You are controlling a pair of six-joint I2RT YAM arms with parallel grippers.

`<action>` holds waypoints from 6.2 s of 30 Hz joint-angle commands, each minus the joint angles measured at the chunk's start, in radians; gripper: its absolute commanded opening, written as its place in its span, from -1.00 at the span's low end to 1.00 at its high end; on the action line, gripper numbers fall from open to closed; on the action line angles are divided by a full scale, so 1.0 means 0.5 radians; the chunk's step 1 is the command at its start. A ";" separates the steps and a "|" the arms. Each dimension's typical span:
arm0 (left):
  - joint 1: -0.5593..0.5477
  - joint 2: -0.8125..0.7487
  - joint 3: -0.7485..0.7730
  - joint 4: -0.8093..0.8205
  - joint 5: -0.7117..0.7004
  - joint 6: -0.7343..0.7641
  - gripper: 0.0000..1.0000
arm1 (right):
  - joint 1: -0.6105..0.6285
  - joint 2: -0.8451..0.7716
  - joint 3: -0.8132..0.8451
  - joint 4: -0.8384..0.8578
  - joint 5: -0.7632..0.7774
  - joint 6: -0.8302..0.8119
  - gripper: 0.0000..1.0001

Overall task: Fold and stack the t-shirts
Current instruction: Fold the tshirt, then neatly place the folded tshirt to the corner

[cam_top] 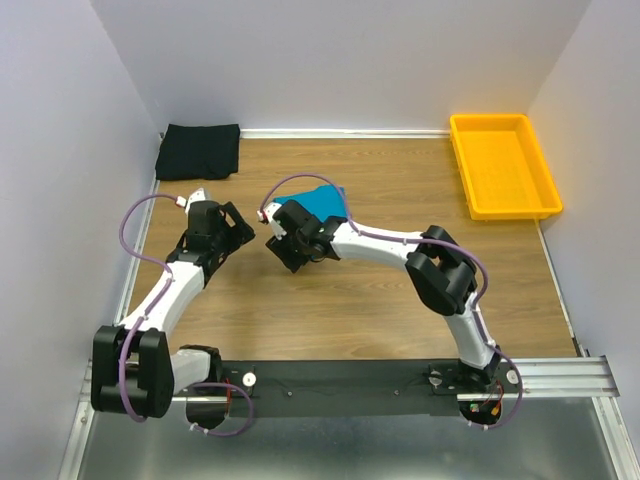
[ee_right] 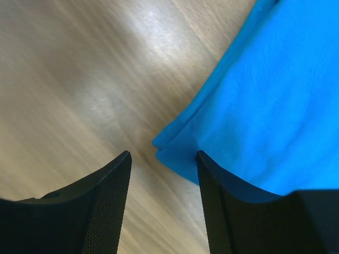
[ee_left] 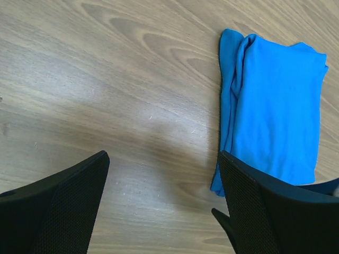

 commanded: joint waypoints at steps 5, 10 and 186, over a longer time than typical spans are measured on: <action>0.027 0.097 -0.066 0.163 0.077 0.022 0.83 | 0.090 0.200 0.112 -0.095 0.417 -0.153 0.06; 0.027 0.189 -0.143 0.298 0.208 -0.030 0.81 | 0.111 0.215 0.084 -0.110 0.531 -0.177 -0.26; 0.619 2.629 3.263 0.111 -0.347 1.983 0.37 | -0.143 -0.321 0.069 -0.543 0.862 0.145 0.98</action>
